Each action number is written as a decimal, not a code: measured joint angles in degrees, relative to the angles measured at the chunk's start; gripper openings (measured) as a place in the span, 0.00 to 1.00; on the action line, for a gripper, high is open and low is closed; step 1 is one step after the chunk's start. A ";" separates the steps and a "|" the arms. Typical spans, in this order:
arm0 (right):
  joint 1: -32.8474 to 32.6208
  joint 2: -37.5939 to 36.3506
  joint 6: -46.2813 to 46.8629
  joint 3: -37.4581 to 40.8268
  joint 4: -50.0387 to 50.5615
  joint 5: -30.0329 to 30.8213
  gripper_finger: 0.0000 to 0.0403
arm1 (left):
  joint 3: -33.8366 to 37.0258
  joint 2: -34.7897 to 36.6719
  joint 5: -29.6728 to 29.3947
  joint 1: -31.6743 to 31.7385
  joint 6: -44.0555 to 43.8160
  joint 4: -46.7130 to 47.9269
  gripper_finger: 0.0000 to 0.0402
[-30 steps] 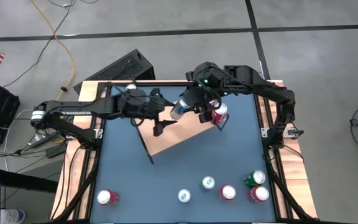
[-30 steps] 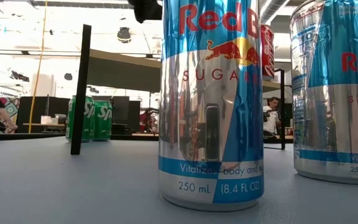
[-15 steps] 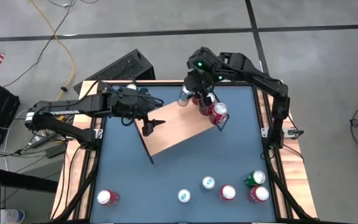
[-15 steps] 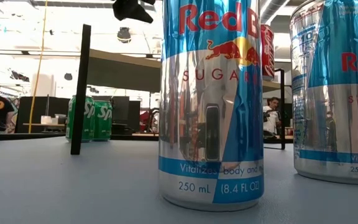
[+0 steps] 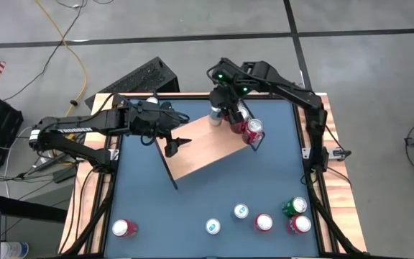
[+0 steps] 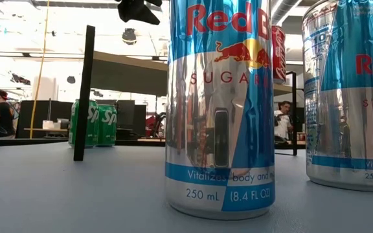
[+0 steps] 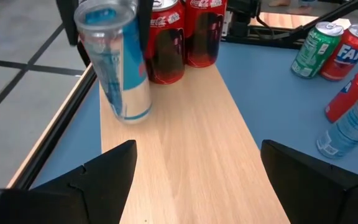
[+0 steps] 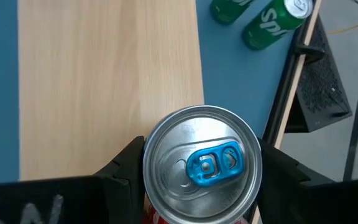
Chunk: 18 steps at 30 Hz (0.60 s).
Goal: Place canned beverage on shelf
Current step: Put the top blue soda can on the shelf
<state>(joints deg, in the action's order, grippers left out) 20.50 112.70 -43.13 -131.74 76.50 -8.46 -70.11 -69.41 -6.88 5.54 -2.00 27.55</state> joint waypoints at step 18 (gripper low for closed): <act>1.32 1.01 -0.93 -0.04 -0.62 -0.47 0.51 | 0.04 -0.02 -0.02 0.00 0.36 0.00 0.82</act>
<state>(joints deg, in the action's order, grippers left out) 21.82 113.71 -44.05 -131.79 75.88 -8.93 -70.06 -69.43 -6.90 5.54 -1.64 27.55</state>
